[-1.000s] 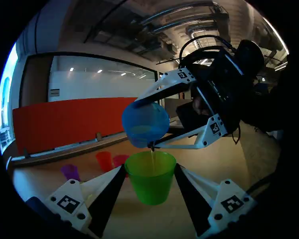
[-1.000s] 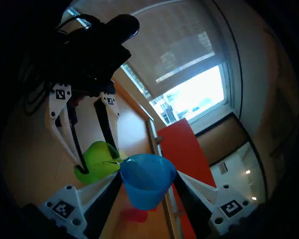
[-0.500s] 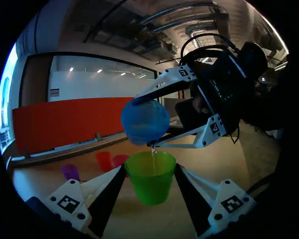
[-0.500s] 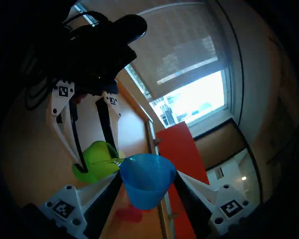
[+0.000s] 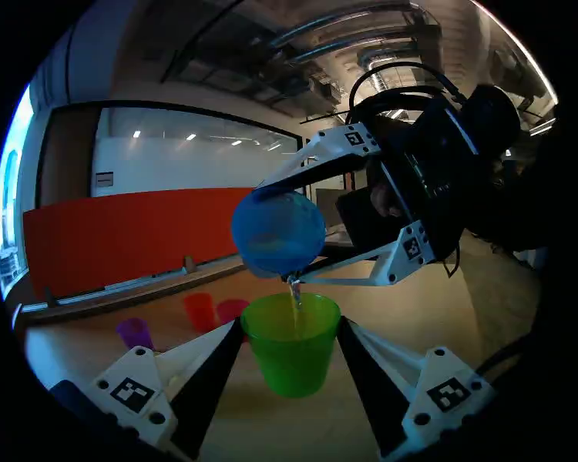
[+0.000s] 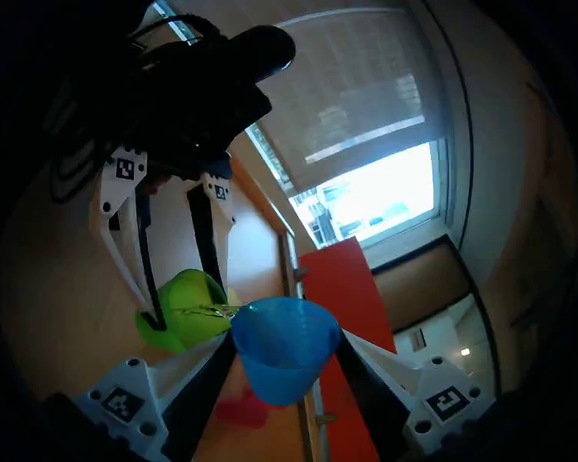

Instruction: Pour water

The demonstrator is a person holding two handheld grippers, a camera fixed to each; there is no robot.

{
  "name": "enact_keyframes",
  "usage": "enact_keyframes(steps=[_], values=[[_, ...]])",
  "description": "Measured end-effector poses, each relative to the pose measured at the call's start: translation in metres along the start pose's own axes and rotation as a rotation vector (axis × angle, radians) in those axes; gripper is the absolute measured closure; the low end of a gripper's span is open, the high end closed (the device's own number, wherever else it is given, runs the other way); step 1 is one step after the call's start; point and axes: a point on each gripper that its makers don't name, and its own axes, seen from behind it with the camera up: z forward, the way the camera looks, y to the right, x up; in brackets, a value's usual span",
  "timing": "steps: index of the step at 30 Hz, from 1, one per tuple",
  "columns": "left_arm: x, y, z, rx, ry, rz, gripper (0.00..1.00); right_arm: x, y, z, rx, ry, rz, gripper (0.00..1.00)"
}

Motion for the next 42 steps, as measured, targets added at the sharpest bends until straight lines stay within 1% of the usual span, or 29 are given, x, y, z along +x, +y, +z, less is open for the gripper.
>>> enact_keyframes(steps=[17, 27, 42], values=[[-0.0024, 0.0020, 0.0018, -0.004, -0.008, 0.005, 0.13, 0.0002, 0.0002, -0.0026, -0.005, -0.003, -0.026, 0.09], [-0.0012, 0.0015, 0.0015, -0.002, -0.004, 0.003, 0.13, 0.0024, -0.0002, -0.0039, -0.010, -0.005, -0.063, 0.09], [0.0006, 0.0014, 0.0006, -0.001, 0.003, 0.001, 0.13, 0.0068, 0.0029, -0.0028, -0.015, -0.003, -0.098, 0.09]])
